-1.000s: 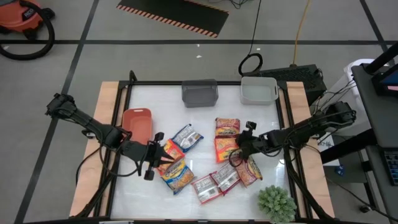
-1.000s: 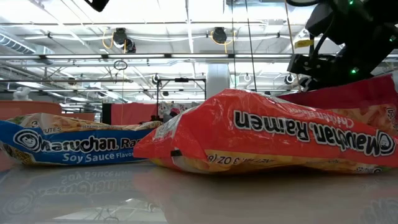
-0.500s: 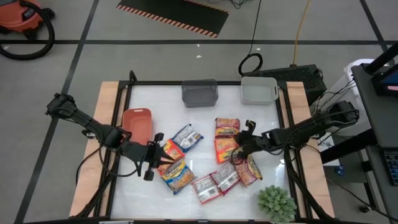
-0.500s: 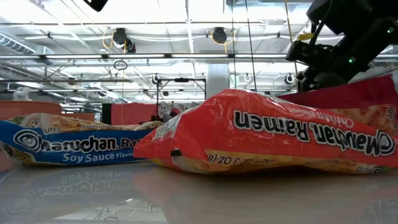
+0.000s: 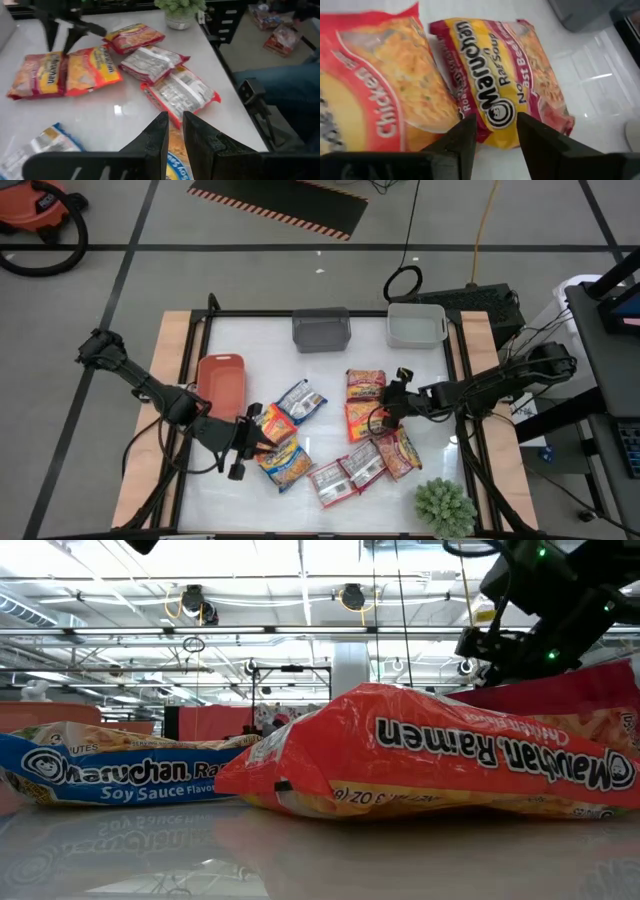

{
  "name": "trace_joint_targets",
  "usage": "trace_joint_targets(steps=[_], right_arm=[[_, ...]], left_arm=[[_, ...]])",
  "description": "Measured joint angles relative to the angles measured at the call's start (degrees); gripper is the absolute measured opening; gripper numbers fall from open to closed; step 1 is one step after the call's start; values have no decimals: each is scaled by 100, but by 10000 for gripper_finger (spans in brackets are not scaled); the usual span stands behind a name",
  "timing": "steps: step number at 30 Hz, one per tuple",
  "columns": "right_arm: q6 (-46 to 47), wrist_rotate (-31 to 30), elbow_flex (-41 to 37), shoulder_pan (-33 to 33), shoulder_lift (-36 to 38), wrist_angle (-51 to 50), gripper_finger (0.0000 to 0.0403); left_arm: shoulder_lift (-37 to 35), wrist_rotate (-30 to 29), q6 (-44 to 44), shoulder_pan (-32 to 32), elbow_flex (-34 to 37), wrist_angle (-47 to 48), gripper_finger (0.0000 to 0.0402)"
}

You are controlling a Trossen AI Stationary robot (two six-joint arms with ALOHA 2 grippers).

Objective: Sort Maruchan noodles
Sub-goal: Put the top red noodle pack into the orange bin

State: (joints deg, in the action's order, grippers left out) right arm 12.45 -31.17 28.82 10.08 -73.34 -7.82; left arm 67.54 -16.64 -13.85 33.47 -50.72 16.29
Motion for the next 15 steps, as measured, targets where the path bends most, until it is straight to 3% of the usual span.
trace_joint_targets(steps=[8,15], right_arm=[[-121,142,-334,-203,2,263,110],[-118,293,-685,-533,2,1067,39]], left_arm=[[248,0,137,105,2,18,60],[263,-3,213,69,2,14,60]])
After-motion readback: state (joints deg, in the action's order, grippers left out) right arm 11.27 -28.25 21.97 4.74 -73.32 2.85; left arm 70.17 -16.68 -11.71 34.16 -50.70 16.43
